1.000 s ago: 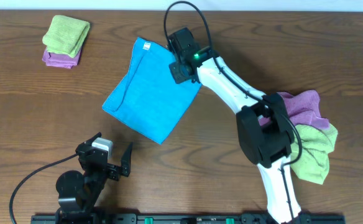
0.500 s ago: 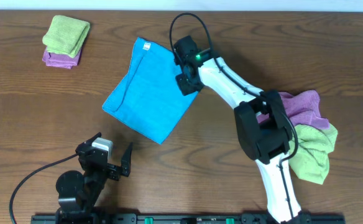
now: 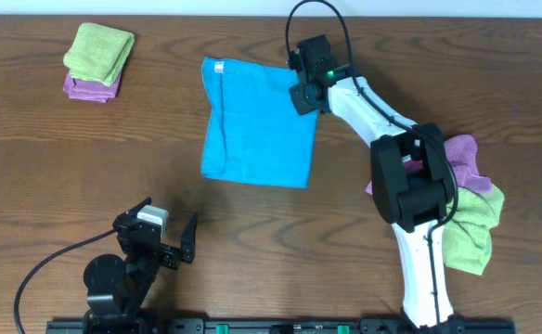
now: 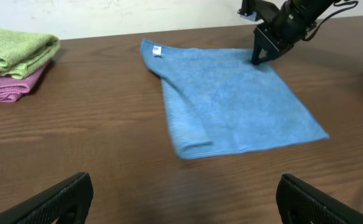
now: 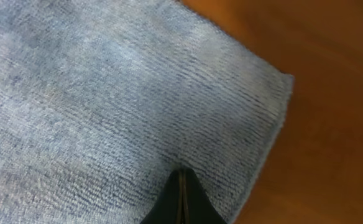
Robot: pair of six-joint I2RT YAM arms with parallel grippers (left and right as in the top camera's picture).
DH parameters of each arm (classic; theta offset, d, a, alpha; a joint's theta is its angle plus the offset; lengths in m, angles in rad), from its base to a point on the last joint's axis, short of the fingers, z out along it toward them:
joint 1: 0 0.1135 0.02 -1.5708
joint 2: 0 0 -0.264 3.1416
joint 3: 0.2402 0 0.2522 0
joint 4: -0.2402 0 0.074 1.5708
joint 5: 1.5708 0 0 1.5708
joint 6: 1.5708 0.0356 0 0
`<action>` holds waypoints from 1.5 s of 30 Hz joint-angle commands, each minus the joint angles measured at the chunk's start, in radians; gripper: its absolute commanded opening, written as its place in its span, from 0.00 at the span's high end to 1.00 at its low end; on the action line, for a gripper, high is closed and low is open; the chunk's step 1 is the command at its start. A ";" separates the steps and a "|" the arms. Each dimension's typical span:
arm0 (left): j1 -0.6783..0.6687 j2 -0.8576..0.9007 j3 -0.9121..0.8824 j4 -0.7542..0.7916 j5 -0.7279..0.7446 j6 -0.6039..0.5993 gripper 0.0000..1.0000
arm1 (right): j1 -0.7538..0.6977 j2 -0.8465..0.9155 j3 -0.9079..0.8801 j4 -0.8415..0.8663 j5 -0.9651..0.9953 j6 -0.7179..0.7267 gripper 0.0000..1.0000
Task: Fold the cloth
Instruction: 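Release the blue cloth and retract the right gripper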
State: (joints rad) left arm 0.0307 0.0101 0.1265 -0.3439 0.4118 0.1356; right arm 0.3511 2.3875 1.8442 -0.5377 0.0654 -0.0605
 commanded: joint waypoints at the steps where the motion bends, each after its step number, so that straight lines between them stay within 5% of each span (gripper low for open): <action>1: -0.003 -0.006 -0.018 -0.014 0.003 0.015 0.05 | -0.028 0.053 -0.020 0.018 0.056 -0.042 0.99; 10: -0.003 -0.006 -0.018 -0.014 0.003 0.015 0.05 | 0.021 -0.031 -0.012 -0.059 0.043 0.004 0.99; 17: -0.003 -0.006 -0.018 -0.014 0.003 0.014 0.05 | 0.055 -0.295 -0.012 -0.099 0.308 0.003 0.99; 20: -0.003 -0.006 -0.018 -0.014 0.003 0.014 0.05 | 0.062 -0.438 -0.012 -0.148 0.305 0.003 0.91; 22: -0.003 -0.006 -0.018 -0.014 0.003 0.015 0.04 | 0.074 -0.553 -0.012 -0.225 0.219 0.003 0.61; 25: -0.003 -0.006 -0.018 -0.014 0.003 0.015 0.04 | 0.076 -0.686 -0.012 -0.382 -0.019 0.003 0.48; 29: -0.003 -0.006 -0.018 -0.014 0.003 0.015 0.05 | 0.076 -0.799 -0.012 -0.620 -0.257 0.003 0.36; 36: -0.003 -0.006 -0.018 -0.009 -0.037 0.053 0.05 | 0.075 -0.877 -0.015 -0.992 -0.277 -0.008 0.36; 40: -0.005 -0.006 -0.018 0.003 0.288 -0.223 0.05 | 0.075 -0.942 -0.015 -1.063 -0.276 -0.045 0.29; 42: -0.005 -0.006 -0.018 -0.003 0.522 -0.425 0.05 | 0.075 -0.984 -0.015 -1.079 -0.276 -0.053 0.16; 43: -0.005 -0.006 -0.018 -0.003 0.568 -0.457 0.05 | 0.076 -1.003 -0.015 -1.078 -0.284 -0.052 0.02; 45: -0.005 -0.006 -0.018 0.000 0.568 -0.468 0.05 | 0.077 -1.028 -0.015 -1.083 -0.318 -0.053 0.01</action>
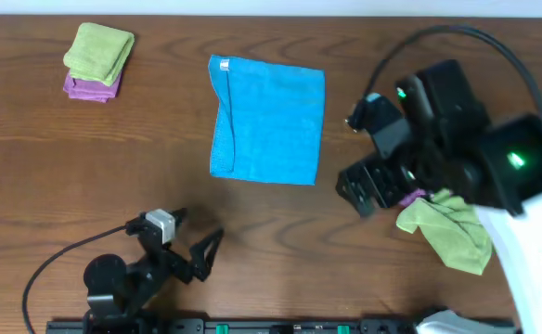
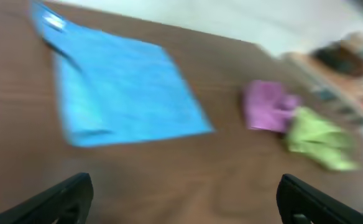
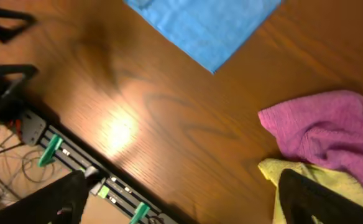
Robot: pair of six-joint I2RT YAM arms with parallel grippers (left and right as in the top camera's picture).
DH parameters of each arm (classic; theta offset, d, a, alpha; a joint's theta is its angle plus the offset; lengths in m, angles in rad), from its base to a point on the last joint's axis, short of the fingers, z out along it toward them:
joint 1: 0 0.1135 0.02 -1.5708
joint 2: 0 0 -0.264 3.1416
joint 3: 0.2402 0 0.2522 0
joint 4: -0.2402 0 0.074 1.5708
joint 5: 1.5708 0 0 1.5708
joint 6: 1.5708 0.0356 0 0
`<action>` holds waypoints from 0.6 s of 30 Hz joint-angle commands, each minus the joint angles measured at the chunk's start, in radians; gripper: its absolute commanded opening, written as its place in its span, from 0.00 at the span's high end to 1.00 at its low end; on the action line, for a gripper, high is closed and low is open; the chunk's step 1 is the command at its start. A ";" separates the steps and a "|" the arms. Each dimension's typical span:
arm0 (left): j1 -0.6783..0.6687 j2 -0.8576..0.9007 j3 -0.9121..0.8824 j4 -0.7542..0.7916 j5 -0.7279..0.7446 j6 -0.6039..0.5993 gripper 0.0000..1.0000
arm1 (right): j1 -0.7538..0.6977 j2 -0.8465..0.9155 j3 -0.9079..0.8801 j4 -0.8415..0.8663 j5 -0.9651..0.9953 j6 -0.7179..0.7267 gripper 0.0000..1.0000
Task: Fold the cloth
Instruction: 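Release the blue cloth and retract the right gripper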
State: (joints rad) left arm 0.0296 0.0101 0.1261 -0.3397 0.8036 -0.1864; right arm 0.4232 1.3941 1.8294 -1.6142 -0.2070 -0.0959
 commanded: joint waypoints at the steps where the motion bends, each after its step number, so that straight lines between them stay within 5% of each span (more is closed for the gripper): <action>1: -0.004 -0.006 -0.018 0.001 0.174 -0.161 0.04 | 0.005 -0.048 0.000 -0.014 -0.072 -0.018 0.01; 4: -0.004 -0.006 -0.018 0.061 0.173 -0.303 0.05 | 0.005 -0.076 -0.002 -0.051 -0.082 -0.072 0.01; 9: -0.018 0.002 0.009 0.192 0.131 -0.367 0.04 | 0.005 -0.213 -0.128 -0.025 -0.081 -0.147 0.01; 18: -0.020 0.337 0.161 0.164 0.019 -0.162 0.02 | 0.003 -0.512 -0.434 0.079 -0.030 -0.051 0.01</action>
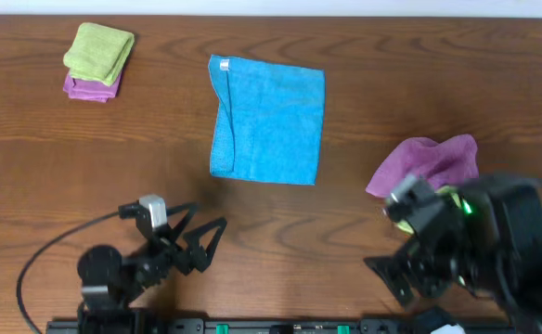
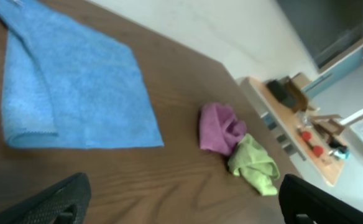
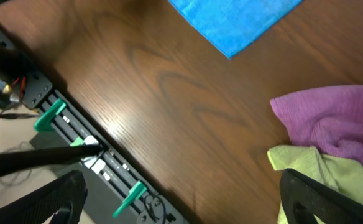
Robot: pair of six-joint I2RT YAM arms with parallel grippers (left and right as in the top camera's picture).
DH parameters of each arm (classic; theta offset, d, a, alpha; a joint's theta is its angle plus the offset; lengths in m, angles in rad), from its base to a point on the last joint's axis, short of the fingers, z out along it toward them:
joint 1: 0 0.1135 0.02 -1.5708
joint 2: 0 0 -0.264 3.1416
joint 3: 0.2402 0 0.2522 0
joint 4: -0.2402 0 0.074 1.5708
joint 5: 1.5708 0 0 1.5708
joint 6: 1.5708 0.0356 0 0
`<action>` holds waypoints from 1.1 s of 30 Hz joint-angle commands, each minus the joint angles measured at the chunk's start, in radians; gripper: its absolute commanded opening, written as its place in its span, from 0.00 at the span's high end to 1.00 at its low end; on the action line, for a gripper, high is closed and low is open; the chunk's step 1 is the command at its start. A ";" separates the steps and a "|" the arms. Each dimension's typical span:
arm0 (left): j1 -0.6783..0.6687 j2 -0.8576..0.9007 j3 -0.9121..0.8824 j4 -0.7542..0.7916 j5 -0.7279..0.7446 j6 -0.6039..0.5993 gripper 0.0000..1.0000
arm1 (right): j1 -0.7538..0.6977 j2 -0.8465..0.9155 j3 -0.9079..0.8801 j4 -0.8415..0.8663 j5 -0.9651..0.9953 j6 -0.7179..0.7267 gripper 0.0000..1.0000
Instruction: Fold the cloth
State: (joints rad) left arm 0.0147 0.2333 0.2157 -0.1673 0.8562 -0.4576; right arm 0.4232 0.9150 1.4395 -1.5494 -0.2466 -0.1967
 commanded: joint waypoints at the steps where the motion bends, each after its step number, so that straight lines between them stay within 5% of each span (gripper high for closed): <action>1: -0.005 0.167 0.099 -0.022 -0.042 0.141 0.04 | 0.003 -0.041 -0.051 0.019 0.010 0.060 0.02; 6: -0.065 0.493 0.338 -0.197 -0.198 0.394 0.04 | 0.003 -0.048 -0.058 0.051 0.006 0.107 0.01; 9: -0.160 0.681 0.513 -0.341 -0.428 0.522 0.04 | 0.003 -0.048 -0.058 0.071 0.006 0.133 0.01; 21: -0.547 1.284 0.882 -0.450 -1.235 0.529 0.04 | 0.003 -0.048 -0.058 0.155 0.006 0.140 0.01; 29: -0.648 1.427 0.881 -0.400 -1.218 0.529 0.00 | 0.003 -0.048 -0.058 0.154 0.006 0.140 0.01; 31: -0.647 1.445 0.881 -0.358 -1.214 0.529 0.17 | 0.003 -0.048 -0.058 0.154 0.006 0.140 0.01; 33: -0.647 1.464 0.881 -0.336 -1.215 0.529 0.18 | 0.003 -0.048 -0.058 0.154 0.006 0.140 0.01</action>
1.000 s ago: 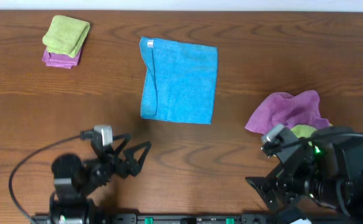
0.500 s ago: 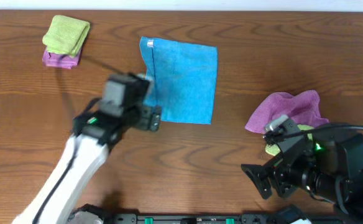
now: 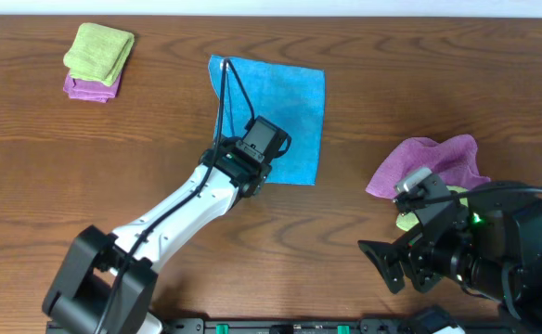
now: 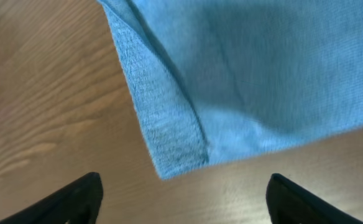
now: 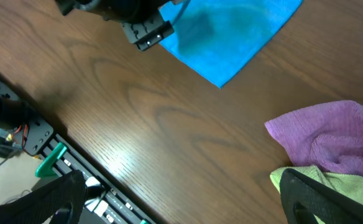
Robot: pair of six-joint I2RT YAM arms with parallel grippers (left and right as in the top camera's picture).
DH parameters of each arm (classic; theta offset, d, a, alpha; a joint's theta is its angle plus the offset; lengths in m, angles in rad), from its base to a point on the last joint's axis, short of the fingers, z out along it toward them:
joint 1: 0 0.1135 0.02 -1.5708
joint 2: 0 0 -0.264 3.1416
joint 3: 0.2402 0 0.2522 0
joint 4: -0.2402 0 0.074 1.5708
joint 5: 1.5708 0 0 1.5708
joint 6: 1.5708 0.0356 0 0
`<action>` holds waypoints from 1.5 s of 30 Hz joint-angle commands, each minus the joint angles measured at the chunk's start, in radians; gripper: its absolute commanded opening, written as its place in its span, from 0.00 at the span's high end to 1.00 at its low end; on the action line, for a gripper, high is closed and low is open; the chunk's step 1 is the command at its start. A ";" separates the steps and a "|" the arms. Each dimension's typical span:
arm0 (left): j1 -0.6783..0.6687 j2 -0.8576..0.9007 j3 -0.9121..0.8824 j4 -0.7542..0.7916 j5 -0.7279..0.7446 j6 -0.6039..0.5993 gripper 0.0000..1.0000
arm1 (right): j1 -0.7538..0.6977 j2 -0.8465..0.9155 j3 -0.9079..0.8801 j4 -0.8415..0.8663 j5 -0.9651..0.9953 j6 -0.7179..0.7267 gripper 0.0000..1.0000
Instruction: Fold the cloth
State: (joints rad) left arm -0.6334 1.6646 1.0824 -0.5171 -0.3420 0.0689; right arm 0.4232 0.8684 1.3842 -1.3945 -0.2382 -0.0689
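The blue cloth [image 3: 285, 102] lies flat at the middle back of the table, with a narrow strip folded over along its left edge. My left gripper [image 3: 245, 167] hangs open over the cloth's near left corner. In the left wrist view that corner [image 4: 172, 163] lies just ahead of the wide-apart fingers [image 4: 85, 198], untouched. My right gripper [image 3: 392, 264] is open near the table's front right, holding nothing. The right wrist view shows the cloth [image 5: 231, 31] far off and the left gripper [image 5: 141, 28] at its edge.
Folded green and purple cloths are stacked [image 3: 99, 60] at the far left. A crumpled purple cloth [image 3: 429, 162] and a crumpled green one [image 5: 309, 182] lie at the right, beside the right arm. A rail with green clamps [image 5: 48, 162] runs along the front edge.
My left arm was drawn back at the front edge. Now it reaches out with its open gripper over the blue cloth's near left corner. The right arm has barely moved.
First my right gripper was shut at the cloth's far right corner, and the cloth lay skewed. Then the cloth lay squarer and the right arm was back and open. It then sat at the front right, and now the left arm is at the cloth.
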 commanded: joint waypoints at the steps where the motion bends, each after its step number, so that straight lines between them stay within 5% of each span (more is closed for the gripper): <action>1: 0.001 0.047 0.014 0.021 -0.020 0.004 0.10 | 0.003 -0.002 -0.003 -0.001 -0.002 0.012 0.01; 7: 0.005 0.149 0.014 0.070 -0.082 0.064 0.27 | 0.003 -0.002 -0.003 -0.006 -0.002 0.012 0.01; 13: 0.020 0.220 0.014 0.071 -0.172 0.067 0.32 | 0.003 -0.002 -0.003 -0.012 -0.002 0.012 0.01; 19: 0.056 0.220 0.014 0.058 -0.162 0.066 0.59 | 0.003 -0.002 -0.003 -0.012 -0.002 0.013 0.01; 23: 0.067 0.220 0.013 0.042 -0.128 0.066 0.63 | 0.003 -0.002 -0.003 -0.011 -0.002 0.013 0.01; 27: 0.068 0.220 0.013 0.042 -0.134 0.066 0.93 | 0.003 -0.002 -0.003 -0.011 -0.002 0.012 0.01; 32: 0.088 0.220 0.013 0.020 -0.150 0.031 0.94 | 0.003 -0.002 -0.003 -0.011 -0.002 0.012 0.01; 38: 0.215 0.218 0.014 -0.054 -0.200 -0.262 0.94 | 0.003 -0.002 -0.003 -0.011 -0.002 0.012 0.01; 45: 0.353 0.218 0.014 -0.124 0.090 -0.283 0.94 | 0.003 0.006 -0.012 0.013 0.000 0.012 0.01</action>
State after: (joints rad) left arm -0.3065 1.8778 1.0840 -0.6308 -0.3801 -0.1665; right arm 0.4232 0.8688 1.3838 -1.3918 -0.2379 -0.0689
